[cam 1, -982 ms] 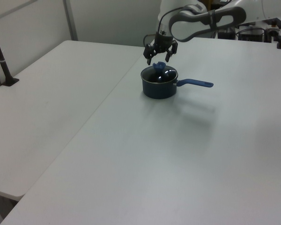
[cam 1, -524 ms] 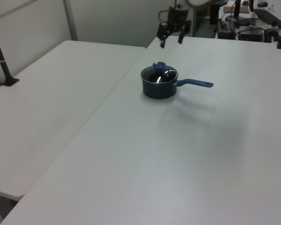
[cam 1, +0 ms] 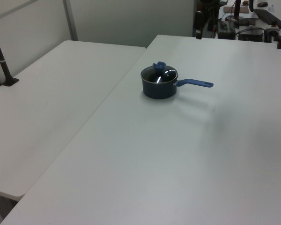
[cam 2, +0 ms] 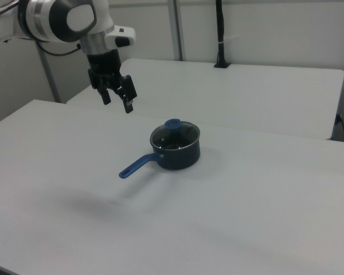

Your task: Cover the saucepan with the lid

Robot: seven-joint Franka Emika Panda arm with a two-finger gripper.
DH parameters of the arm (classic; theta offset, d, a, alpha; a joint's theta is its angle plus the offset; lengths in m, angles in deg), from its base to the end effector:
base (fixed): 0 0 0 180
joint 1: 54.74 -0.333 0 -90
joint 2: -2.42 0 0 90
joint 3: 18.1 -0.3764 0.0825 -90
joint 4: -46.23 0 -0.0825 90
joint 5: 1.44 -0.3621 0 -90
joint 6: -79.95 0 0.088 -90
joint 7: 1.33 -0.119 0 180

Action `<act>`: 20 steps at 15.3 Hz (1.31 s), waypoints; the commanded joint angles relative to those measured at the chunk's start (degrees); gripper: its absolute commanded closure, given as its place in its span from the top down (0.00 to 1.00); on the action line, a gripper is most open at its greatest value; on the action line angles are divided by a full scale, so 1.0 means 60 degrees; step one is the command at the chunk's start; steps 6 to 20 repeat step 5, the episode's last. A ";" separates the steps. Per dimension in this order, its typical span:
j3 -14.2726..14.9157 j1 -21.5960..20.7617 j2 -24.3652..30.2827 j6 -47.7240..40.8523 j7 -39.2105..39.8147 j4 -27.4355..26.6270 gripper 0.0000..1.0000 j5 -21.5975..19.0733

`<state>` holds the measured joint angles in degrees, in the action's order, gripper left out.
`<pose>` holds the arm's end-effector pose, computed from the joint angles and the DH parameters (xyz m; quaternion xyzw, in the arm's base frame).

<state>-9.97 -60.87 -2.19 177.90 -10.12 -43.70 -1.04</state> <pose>0.5744 -0.0170 0.6420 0.9951 -0.0932 0.0306 0.0073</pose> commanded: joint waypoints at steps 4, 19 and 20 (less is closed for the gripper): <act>-0.0256 0.0362 0.0447 -0.0299 0.0922 -0.0510 1.00 0.0138; -0.0256 0.0362 0.0461 -0.0386 0.0952 -0.0510 1.00 0.0124; -0.0256 0.0362 0.0461 -0.0386 0.0952 -0.0510 1.00 0.0124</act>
